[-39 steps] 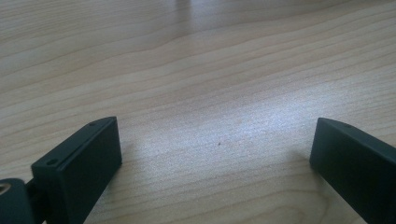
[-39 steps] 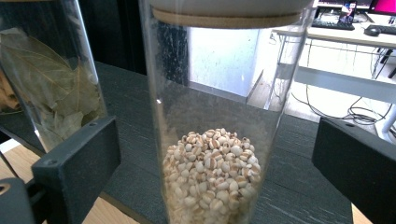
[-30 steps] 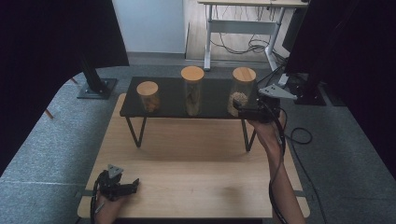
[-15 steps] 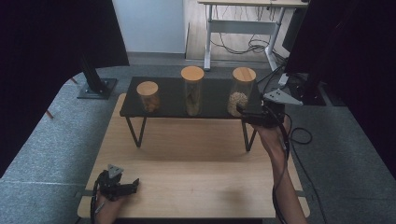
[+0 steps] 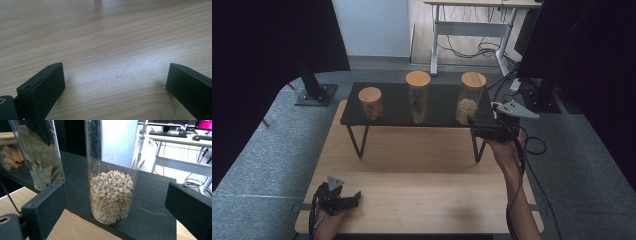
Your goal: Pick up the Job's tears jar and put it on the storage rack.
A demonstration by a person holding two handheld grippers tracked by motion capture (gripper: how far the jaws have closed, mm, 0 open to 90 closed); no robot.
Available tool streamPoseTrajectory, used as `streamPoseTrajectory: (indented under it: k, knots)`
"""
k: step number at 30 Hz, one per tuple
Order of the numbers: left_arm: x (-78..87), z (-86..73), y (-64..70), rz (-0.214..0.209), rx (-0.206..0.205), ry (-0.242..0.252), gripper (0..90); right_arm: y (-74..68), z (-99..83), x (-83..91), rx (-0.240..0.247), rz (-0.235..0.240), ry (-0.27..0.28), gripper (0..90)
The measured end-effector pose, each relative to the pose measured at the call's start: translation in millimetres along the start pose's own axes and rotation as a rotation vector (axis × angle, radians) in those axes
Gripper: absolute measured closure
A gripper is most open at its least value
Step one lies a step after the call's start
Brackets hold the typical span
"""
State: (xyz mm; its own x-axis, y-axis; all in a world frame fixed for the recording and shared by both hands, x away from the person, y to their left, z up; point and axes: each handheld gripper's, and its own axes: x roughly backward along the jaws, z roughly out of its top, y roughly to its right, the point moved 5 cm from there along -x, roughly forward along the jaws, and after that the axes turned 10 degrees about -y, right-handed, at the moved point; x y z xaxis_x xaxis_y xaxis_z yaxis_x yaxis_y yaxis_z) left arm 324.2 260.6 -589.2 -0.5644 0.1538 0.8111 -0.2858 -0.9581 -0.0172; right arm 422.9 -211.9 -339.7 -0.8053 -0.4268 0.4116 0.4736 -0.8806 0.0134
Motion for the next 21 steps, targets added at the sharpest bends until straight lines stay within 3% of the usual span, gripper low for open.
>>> streamPoseTrajectory:
  k: [21]
  knots:
    - [0.0, 0.0, 0.1, 0.000, 0.000, 0.000, 1.9, -3.9, -14.1, 15.8, 0.015, -0.002, 0.003, 4.2]
